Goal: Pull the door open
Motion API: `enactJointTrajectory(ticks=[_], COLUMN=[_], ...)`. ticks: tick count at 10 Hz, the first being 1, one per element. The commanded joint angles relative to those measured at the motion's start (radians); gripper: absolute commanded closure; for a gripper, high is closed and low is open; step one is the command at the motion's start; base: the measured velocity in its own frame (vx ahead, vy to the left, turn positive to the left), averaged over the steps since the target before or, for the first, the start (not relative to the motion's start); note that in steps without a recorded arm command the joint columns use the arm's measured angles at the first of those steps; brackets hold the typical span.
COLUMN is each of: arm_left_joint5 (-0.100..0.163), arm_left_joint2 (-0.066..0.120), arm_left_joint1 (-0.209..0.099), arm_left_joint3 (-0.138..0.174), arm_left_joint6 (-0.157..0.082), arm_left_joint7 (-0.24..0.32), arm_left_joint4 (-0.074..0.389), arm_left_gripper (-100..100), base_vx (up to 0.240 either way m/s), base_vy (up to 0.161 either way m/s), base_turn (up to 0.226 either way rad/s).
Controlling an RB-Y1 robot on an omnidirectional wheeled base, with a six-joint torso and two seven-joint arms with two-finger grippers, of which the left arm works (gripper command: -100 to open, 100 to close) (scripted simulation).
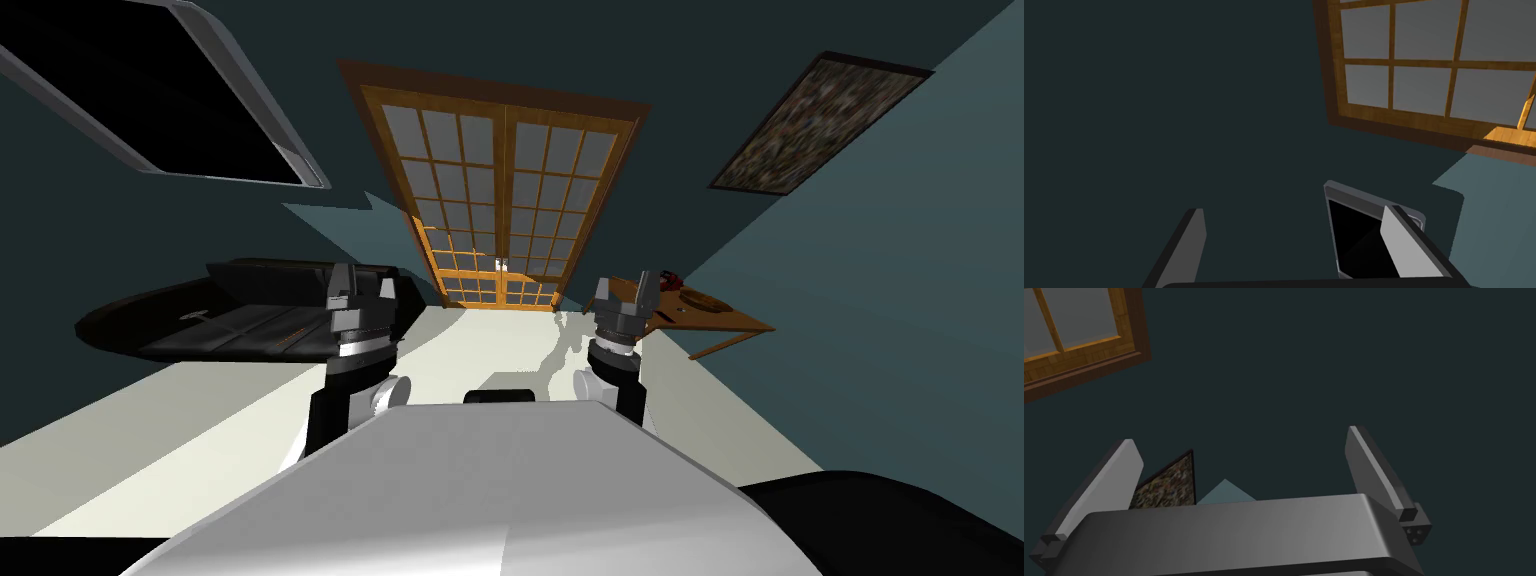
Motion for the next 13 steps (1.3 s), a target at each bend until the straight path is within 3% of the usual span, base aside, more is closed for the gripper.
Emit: enactJointTrajectory(ticks=[1,5,13], arm_left_joint5=[-0.009,-0.028,-0.077], arm_left_joint2=[0.014,0.035,0.073], arm_left_joint1=[-0.008,-0.023,-0.065], arm_left_joint3=[0.008,0.025,0.069], arm_left_joint6=[-0.008,-0.025,-0.068], arm_left_joint7=[-0.029,-0.086,-0.236], arm_left_joint4=[0.034,0.100,0.276], arm_left_gripper=[-100,-100,-100], base_vx=[0.072,0.130,0.118], base_vy=[0.004,-0.027,-0.018], base_turn=[-0.032,-0.030,-0.036])
